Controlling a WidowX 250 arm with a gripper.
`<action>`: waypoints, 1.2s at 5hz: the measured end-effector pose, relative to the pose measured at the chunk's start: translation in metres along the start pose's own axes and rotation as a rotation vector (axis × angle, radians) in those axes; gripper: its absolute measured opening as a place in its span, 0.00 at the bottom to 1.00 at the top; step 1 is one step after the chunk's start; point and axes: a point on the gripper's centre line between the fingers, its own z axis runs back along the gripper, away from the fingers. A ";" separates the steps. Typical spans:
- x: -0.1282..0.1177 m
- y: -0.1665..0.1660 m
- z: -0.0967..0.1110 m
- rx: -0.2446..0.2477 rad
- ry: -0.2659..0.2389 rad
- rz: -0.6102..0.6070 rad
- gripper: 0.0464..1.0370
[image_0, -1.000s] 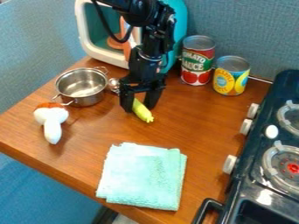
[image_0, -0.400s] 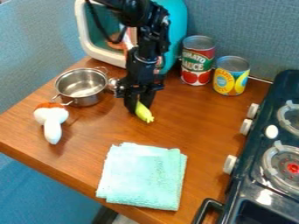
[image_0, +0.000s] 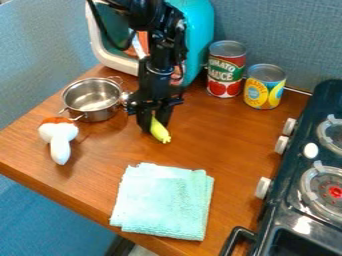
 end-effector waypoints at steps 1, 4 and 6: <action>-0.003 0.003 0.005 -0.036 -0.016 0.044 0.41; -0.043 -0.020 0.011 -0.070 -0.009 -0.014 0.41; -0.078 -0.020 0.027 -0.125 0.072 -0.308 0.41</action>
